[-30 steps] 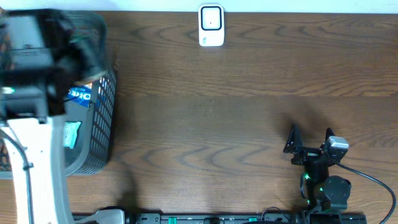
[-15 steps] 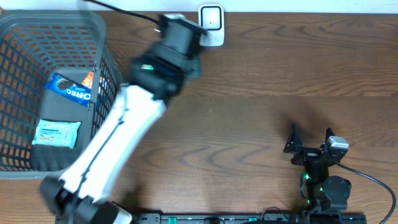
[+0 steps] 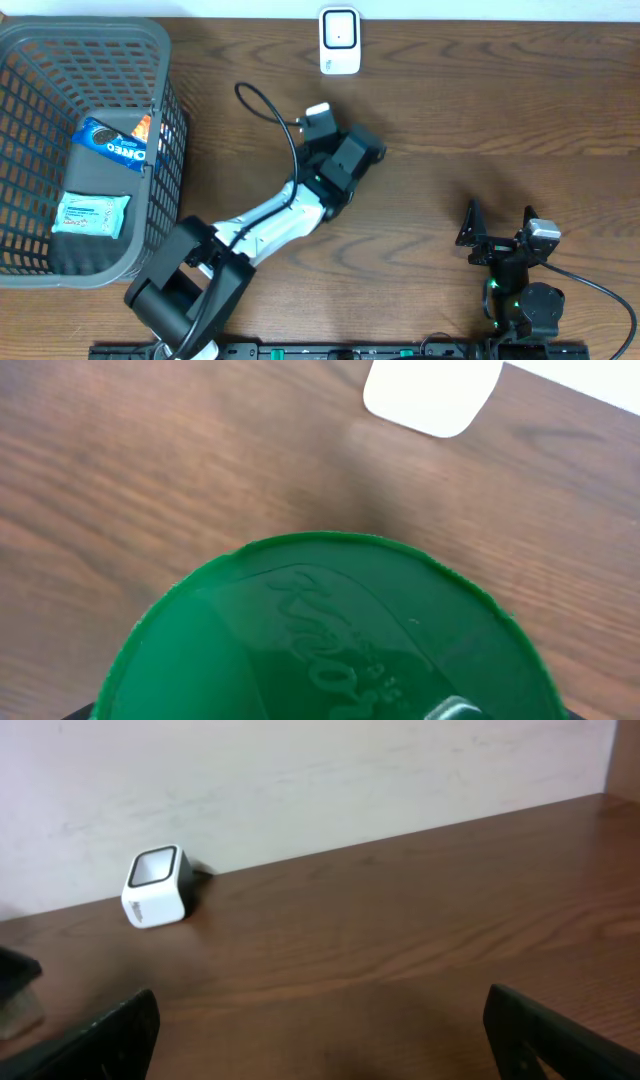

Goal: Scan the item barcode
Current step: 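Carry the jar toward the white scanner with the left gripper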

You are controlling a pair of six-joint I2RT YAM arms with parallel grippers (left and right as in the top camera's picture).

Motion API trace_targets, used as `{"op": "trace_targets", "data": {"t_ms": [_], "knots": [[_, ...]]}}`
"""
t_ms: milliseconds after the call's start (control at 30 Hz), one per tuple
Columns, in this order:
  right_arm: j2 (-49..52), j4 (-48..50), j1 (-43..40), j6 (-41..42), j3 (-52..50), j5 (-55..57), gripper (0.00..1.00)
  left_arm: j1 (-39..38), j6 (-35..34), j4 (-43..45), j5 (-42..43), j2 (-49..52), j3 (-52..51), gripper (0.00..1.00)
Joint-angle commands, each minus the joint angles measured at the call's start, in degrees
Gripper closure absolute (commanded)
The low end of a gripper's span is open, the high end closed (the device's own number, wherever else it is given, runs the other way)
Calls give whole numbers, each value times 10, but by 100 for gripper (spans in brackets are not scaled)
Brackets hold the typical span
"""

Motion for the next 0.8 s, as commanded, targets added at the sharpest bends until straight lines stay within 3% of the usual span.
{"op": "trace_targets", "data": {"t_ms": [0,233,467,533,767], "knots": [[-3,-2,5,5,-1,3,1,-2,-24,38,-26,-4,-40,42],[-3,-2,5,5,-1,3,1,-3,-19,51,-26,0,-87,42],[-3,-2,5,5,-1,3,1,-3,48,71,-26,26,-92,41],[-3,-2,5,5,-1,3,1,-3,71,96,-27,32,-92,36],[-3,-2,5,5,-1,3,1,-3,115,151,-74,33,-92,35]]}}
